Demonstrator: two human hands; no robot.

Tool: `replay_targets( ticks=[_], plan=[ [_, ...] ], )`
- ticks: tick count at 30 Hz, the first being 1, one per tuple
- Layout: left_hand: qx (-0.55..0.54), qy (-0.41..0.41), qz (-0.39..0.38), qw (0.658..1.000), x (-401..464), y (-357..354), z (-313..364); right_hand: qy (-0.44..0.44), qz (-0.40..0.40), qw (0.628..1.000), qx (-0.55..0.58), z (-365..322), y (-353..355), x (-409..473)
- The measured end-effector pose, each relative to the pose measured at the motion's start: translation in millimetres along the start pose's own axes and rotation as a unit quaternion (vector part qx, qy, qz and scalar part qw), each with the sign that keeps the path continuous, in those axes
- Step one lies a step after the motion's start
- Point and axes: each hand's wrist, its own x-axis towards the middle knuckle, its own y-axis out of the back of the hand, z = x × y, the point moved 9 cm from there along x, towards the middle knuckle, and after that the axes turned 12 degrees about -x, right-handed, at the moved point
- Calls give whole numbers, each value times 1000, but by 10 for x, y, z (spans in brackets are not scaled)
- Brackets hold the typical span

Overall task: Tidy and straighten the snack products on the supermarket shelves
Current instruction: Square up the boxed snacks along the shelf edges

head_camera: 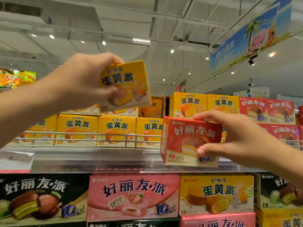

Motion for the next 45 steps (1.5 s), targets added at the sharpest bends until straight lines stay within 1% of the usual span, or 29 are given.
replay_targets(
  ticks=[3, 6, 10, 12, 17, 20, 23, 26, 33, 37, 40, 41, 42, 43, 44, 45],
  plan=[
    [26, 8, -2, 1000, 525, -95, 82, -3, 9, 1000, -17, 86, -22, -196],
    [94, 3, -24, 995, 940, -314, 151, -11, 16, 1000, -17, 177, -10, -326],
    [207, -26, -72, 975, 1183, -688, 150, -30, 9, 999, -6, 328, -29, -456],
    [228, -34, -79, 970, 1235, -825, 127, -40, 5, 999, -1, 395, -38, -511],
    [216, -24, -77, 973, 1324, -1007, 100, -50, -3, 999, -17, 527, -54, -598],
    [206, -4, -82, 975, 1362, -1051, 51, -58, -18, 998, 4, 592, -107, -621],
    [201, 32, -108, 973, 1351, -1105, -55, -60, -19, 998, 22, 633, -152, -617],
    [194, 55, -131, 971, 1286, -1176, -139, -57, -32, 998, 6, 638, -193, -587],
    [199, 63, -186, 960, 1051, -1453, -229, -64, -24, 998, 3, 621, -188, -554],
    [227, 57, -222, 947, 964, -1614, -288, -70, -24, 997, 12, 600, -171, -572],
    [246, 60, -229, 940, 956, -1589, -276, -78, -26, 996, 22, 575, -165, -598],
    [242, 46, -218, 945, 944, -1551, -198, -81, -30, 996, 30, 568, -169, -609],
    [212, 22, -188, 959, 906, -1497, -60, -84, -31, 995, 33, 562, -165, -624],
    [151, -8, -144, 978, 822, -1432, 119, -85, -30, 995, 30, 556, -150, -642],
    [60, -39, -99, 993, 665, -1373, 313, -85, -28, 996, 26, 543, -128, -663],
    [-49, -61, -68, 995, 448, -1352, 488, -86, -27, 996, 23, 527, -99, -691]
  ],
)
